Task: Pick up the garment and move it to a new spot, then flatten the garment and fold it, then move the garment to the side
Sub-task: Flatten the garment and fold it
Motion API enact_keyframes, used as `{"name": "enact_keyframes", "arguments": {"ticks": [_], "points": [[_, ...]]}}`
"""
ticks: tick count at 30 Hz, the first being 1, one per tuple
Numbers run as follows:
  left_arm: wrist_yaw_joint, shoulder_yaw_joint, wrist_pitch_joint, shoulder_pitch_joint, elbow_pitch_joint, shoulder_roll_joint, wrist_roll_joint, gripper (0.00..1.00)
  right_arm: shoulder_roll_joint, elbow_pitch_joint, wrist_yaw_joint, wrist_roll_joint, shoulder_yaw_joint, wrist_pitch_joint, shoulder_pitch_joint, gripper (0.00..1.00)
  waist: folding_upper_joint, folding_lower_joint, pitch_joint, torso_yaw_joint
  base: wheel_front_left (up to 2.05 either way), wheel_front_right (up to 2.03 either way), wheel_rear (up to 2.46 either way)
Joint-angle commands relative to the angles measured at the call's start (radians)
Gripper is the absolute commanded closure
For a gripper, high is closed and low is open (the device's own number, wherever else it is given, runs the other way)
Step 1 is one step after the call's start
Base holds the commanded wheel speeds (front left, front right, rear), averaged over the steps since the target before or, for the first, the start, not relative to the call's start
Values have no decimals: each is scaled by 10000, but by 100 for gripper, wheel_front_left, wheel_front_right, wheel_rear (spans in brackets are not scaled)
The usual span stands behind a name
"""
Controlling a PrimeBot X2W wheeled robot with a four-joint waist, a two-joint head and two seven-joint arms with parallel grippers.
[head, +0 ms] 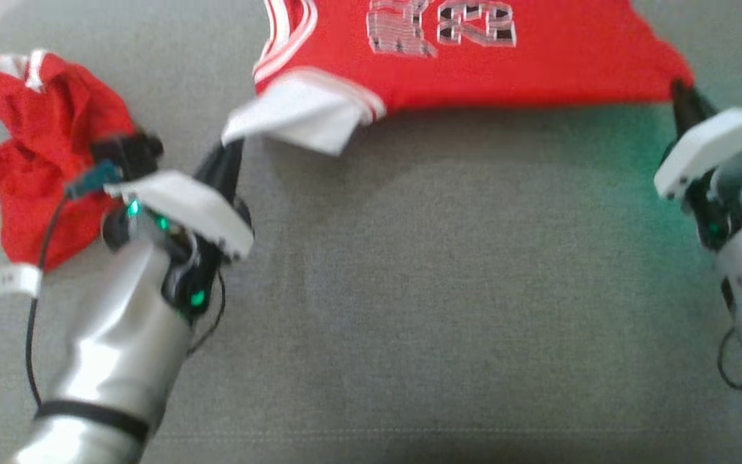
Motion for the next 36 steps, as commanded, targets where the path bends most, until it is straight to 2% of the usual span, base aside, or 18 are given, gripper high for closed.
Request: {"name": "enact_keyframes", "arguments": {"ticks": [1, 12, 19, 31, 36], "points": [[-58, 171, 61, -84, -502, 524, -114, 100, -227, -424, 35, 185, 346, 80, 89, 100, -1, 0, -376, 21, 0, 0, 0], [-60, -992, 1674, 2363, -3310, 2363, -1002, 100, -1495, -1890, 35, 2039, 3444, 2288, 2114, 100, -1, 0, -1647, -137, 0, 0, 0], [-39, -1511, 2749, 3357, -5233, 3674, -1103, 100, -2236, -2450, 35, 3122, 4512, 3273, 2667, 100, -1, 0, -2232, -304, 0, 0, 0], [177, -1943, 4378, 4667, -7680, 5237, -1609, 100, -3181, -3150, 35, 4556, 5457, 5319, 3567, 100, -1, 0, -2824, -420, 0, 0, 0], [256, -1961, 4951, 5043, -8627, 5763, -2061, 100, -3537, -3461, 35, 5230, 5351, 6256, 3932, 100, -1, 0, -2810, -477, 0, 0, 0]]}}
